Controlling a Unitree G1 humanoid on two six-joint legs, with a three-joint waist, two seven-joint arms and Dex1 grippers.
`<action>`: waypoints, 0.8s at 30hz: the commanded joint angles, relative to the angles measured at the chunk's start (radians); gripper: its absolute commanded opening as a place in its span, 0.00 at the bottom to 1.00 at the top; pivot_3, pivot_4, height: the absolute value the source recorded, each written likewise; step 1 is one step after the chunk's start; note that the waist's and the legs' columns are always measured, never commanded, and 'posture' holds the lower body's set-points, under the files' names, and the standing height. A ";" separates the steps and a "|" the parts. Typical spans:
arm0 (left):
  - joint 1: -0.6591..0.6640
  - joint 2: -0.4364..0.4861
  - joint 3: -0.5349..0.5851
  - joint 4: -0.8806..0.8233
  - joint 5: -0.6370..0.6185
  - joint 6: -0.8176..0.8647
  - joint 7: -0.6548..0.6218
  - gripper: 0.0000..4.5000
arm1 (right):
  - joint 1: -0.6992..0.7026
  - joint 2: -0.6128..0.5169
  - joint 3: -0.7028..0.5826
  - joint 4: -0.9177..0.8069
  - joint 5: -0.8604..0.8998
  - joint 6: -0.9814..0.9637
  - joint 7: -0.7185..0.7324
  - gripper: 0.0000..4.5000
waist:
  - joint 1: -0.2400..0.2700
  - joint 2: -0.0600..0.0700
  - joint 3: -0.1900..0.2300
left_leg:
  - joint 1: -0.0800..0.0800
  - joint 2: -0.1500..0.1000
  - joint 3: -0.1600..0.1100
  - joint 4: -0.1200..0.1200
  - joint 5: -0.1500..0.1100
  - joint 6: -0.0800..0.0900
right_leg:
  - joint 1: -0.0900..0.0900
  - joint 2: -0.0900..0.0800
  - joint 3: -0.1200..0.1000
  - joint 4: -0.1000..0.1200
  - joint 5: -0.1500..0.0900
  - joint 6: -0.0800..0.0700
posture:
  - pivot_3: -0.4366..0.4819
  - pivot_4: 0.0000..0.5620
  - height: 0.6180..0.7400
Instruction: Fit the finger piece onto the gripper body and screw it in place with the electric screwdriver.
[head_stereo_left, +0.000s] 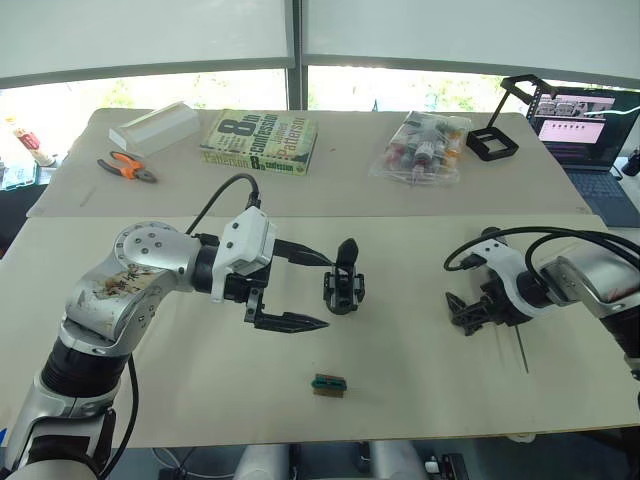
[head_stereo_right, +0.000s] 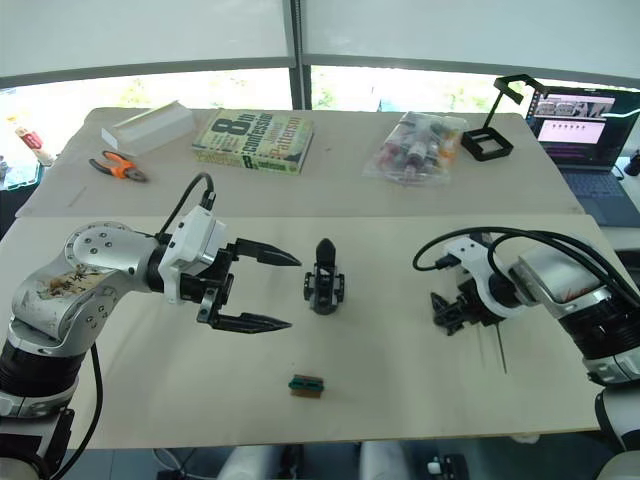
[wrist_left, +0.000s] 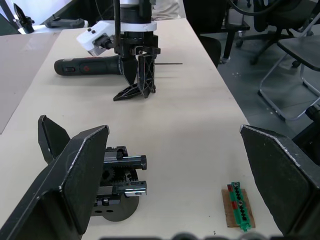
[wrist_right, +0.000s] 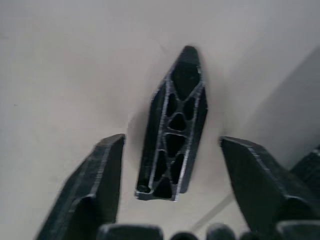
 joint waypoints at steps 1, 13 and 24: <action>-0.012 0.004 0.021 0.006 -0.014 -0.002 0.007 1.00 | 0.063 -0.015 -0.001 -0.043 -0.001 -0.052 0.037 0.42 | 0.000 0.000 0.000 | 0.000 0.000 0.000 0.000 0.000 0.000 | 0.000 0.000 0.000 0.000 0.000 0.000 | 0.48 0.27 1.00; -0.045 -0.240 0.155 0.016 -0.177 0.255 0.451 1.00 | 0.152 0.152 -0.468 -0.271 0.063 -0.558 0.021 0.25 | -0.003 0.000 0.001 | 0.001 0.000 0.000 0.002 0.001 -0.002 | 0.000 0.000 0.002 0.001 0.000 0.001 | 0.48 0.27 1.00; -0.070 -0.481 0.107 0.014 -0.121 0.216 0.750 1.00 | 0.208 0.344 -0.436 -0.446 -0.150 -0.959 -0.119 0.25 | 0.002 0.000 0.000 | 0.002 -0.005 -0.001 -0.002 0.003 -0.004 | 0.000 0.000 0.001 0.001 0.002 0.000 | 0.48 0.27 1.00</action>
